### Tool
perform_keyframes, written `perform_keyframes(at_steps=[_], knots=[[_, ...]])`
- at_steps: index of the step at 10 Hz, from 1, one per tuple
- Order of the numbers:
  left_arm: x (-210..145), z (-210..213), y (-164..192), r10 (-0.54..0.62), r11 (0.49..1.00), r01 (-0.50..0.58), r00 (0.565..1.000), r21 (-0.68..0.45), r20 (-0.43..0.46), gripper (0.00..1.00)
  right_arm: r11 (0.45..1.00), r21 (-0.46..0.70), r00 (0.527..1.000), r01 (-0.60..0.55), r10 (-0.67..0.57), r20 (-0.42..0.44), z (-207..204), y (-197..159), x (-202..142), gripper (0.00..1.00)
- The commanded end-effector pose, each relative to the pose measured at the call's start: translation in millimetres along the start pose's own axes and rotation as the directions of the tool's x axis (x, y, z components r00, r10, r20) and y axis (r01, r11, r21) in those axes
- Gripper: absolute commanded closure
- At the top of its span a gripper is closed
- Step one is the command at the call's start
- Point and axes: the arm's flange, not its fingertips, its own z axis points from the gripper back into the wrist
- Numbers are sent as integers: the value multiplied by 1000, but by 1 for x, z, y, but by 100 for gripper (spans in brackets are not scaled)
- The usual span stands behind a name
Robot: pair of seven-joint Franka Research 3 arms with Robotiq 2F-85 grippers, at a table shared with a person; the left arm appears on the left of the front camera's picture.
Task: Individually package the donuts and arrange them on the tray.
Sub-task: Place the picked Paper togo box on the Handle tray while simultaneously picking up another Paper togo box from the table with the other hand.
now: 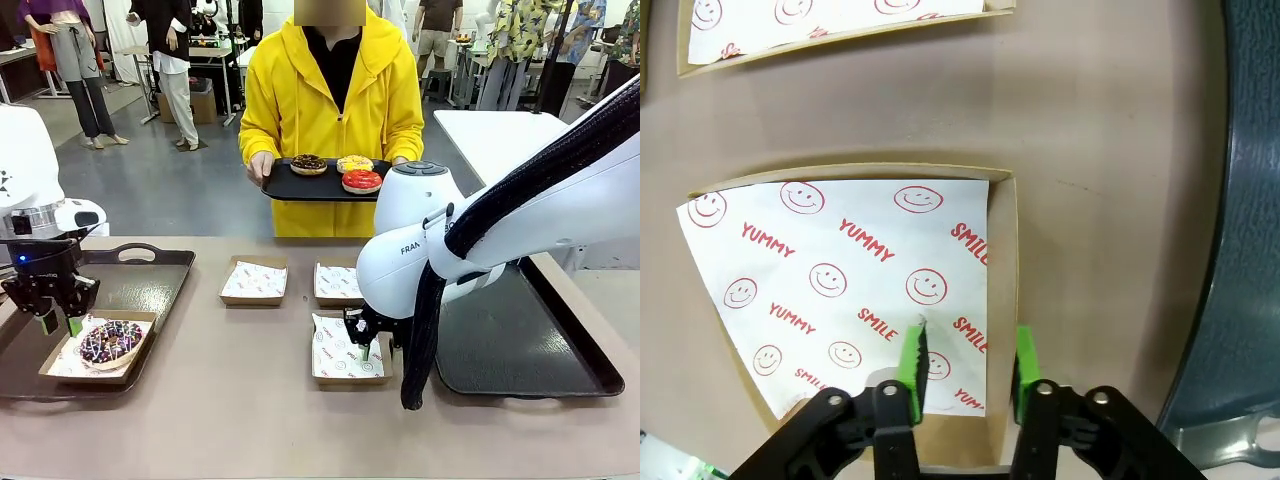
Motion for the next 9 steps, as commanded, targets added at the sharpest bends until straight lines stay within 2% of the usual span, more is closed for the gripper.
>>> perform_keyframes(at_steps=[1, 2, 7, 9], knots=[[-5, -1, 0, -13, 1000, 13, 1000, 24, 14, 0, 999, -28, 999, 24, -23, 35, -1, 7, -1, 97], [-6, -1, 0, -12, 1000, 11, 1000, 23, 13, 0, 999, -31, 999, 26, -25, 34, -1, 7, 0, 100], [-8, 3, 2, -13, 1000, 13, 1000, -3, 1, 2, 999, -31, 999, 42, -42, 29, 2, 6, -1, 100], [-18, 12, 8, -19, 997, 20, 1000, -76, 7, 2, 999, -31, 1000, 28, -29, -5, 22, 1, -10, 100]])
